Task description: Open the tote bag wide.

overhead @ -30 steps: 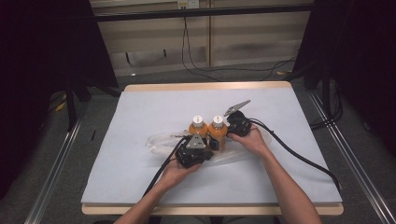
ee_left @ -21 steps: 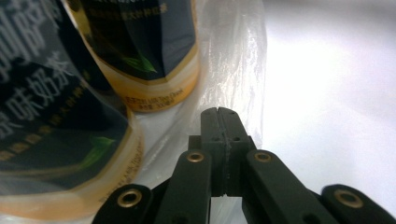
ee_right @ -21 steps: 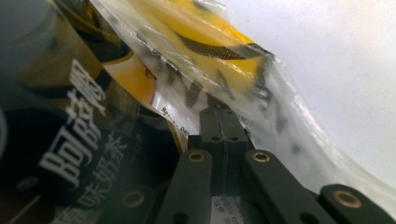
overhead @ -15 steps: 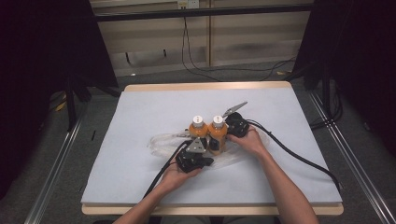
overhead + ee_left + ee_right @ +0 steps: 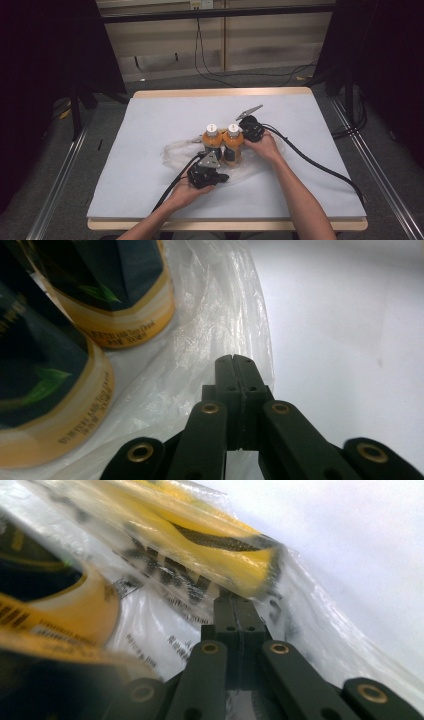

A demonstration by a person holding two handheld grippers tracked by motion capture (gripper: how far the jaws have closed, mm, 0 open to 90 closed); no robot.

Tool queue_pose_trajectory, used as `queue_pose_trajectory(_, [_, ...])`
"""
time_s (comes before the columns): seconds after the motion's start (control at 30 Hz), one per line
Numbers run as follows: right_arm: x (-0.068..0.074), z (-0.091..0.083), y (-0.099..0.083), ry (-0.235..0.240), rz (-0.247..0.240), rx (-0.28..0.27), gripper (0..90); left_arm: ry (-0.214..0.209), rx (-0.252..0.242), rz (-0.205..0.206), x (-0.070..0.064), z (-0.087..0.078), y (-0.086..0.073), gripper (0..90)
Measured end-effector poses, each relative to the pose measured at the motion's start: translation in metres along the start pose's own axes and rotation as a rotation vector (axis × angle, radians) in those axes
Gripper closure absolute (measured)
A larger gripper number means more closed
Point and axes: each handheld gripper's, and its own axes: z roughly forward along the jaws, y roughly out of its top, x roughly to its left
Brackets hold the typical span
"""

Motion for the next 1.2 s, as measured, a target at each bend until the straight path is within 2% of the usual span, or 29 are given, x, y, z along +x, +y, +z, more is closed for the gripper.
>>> queue_pose_trajectory(0.03, [0.0,0.001,0.002,-0.004,-0.003,0.002,90.0,-0.004,-0.006,-0.004,0.0,0.0,0.0,90.0])
queue_pose_trajectory(0.07, [0.001,0.002,0.002,-0.008,-0.004,-0.001,90.0,-0.006,0.014,-0.007,0.0,-0.001,0.0,90.0])
queue_pose_trajectory(0.2, [0.0,0.005,0.004,-0.006,0.013,-0.016,90.0,-0.032,-0.018,-0.02,0.002,0.0,-0.002,90.0])
queue_pose_trajectory(0.4, [0.001,0.01,0.008,-0.033,0.011,-0.027,90.0,-0.03,-0.005,-0.001,-0.002,-0.001,-0.002,90.0])
queue_pose_trajectory(0.5, [-0.001,0.011,0.009,-0.041,0.027,-0.029,90.0,-0.034,0.022,0.014,-0.004,-0.004,-0.002,90.0])
queue_pose_trajectory(0.53, [-0.001,0.011,0.01,-0.044,0.034,-0.032,90.0,-0.046,0.008,0.016,-0.005,-0.004,-0.003,90.0])
queue_pose_trajectory(0.57, [-0.003,0.012,0.01,-0.051,0.038,-0.036,90.0,-0.048,0.016,0.019,-0.006,-0.005,-0.004,90.0])
queue_pose_trajectory(0.63, [-0.004,0.014,0.011,-0.056,0.046,-0.047,90.0,-0.047,0.005,0.013,-0.007,-0.005,-0.006,90.0])
queue_pose_trajectory(0.67, [-0.004,0.014,0.011,-0.063,0.045,-0.045,90.0,-0.046,0.02,0.015,-0.007,-0.006,-0.005,90.0])
queue_pose_trajectory(0.77, [-0.005,0.016,0.013,-0.074,0.046,-0.055,90.0,-0.045,0.018,0.012,-0.007,-0.006,-0.005,90.0])
queue_pose_trajectory(0.8, [-0.006,0.016,0.014,-0.081,0.049,-0.054,90.0,-0.051,-0.006,0.006,-0.008,-0.005,-0.006,90.0])
queue_pose_trajectory(0.87, [-0.008,0.017,0.015,-0.082,0.059,-0.058,90.0,-0.052,0.0,-0.005,-0.009,-0.005,-0.007,90.0])
queue_pose_trajectory(0.9, [-0.008,0.018,0.016,-0.089,0.06,-0.055,90.0,-0.052,0.017,0.004,-0.009,-0.007,-0.006,90.0])
queue_pose_trajectory(0.97, [-0.01,0.019,0.017,-0.088,0.065,-0.059,90.0,-0.06,-0.006,0.0,-0.01,-0.005,-0.007,90.0])
queue_pose_trajectory(1.2, [-0.013,0.021,0.021,-0.101,0.072,-0.056,90.0,-0.077,-0.007,-0.007,-0.012,-0.006,-0.008,90.0])
